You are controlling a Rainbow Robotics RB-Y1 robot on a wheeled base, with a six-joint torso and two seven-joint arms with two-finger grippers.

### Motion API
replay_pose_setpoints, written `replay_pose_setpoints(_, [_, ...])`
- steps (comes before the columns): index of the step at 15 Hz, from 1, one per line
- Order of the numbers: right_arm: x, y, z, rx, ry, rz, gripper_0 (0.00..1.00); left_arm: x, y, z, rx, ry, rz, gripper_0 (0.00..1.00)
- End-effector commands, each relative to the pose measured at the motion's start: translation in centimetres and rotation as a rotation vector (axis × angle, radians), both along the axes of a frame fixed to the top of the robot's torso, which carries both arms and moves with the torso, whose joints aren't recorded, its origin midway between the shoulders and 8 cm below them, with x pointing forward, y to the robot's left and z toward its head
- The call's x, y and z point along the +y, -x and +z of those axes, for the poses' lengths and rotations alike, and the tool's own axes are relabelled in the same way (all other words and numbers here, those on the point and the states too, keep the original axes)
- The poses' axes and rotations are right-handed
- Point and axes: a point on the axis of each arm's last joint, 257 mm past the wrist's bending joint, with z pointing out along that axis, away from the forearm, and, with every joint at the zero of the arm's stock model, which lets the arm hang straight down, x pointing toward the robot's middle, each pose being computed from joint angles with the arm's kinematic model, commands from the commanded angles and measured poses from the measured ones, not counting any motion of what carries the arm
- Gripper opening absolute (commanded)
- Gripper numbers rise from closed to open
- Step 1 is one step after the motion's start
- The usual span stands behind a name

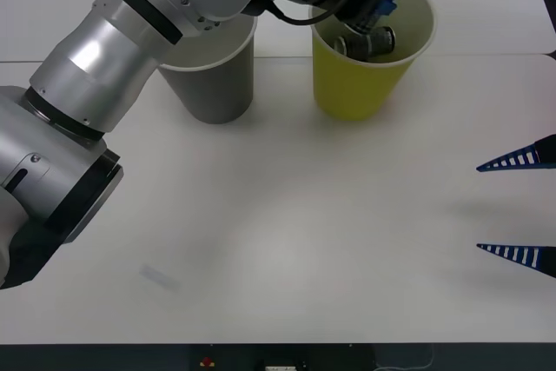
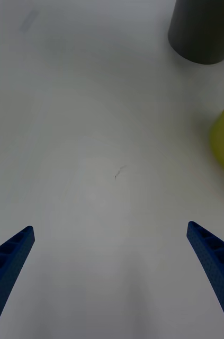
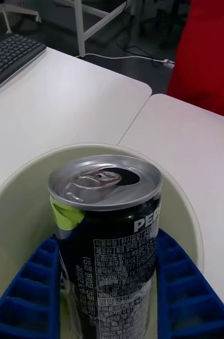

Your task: Put the can into the green bin and the plastic bottle into the gray bin

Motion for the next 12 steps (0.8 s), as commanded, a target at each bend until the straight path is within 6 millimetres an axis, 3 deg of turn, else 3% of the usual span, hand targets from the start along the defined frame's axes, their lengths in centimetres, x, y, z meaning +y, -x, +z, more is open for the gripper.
replay_pose_setpoints(1, [0.0, 0.0, 0.0, 0.000, 0.000, 0.000, 1.00, -0.1, 0.2, -0.2, -0.031, -0.027, -0.030, 1.00])
replay_pose_setpoints(6, [0.0, 0.0, 0.0, 0.000, 0.000, 0.000, 1.00, 0.1, 1.3, -0.2, -0.032, -0.005, -0.062, 1.00])
replay_pose_setpoints(12, [0.0, 0.0, 0.0, 0.000, 0.000, 0.000, 1.00, 5.1, 6.1, -1.8, -0.057, 0.033, -0.149, 1.00])
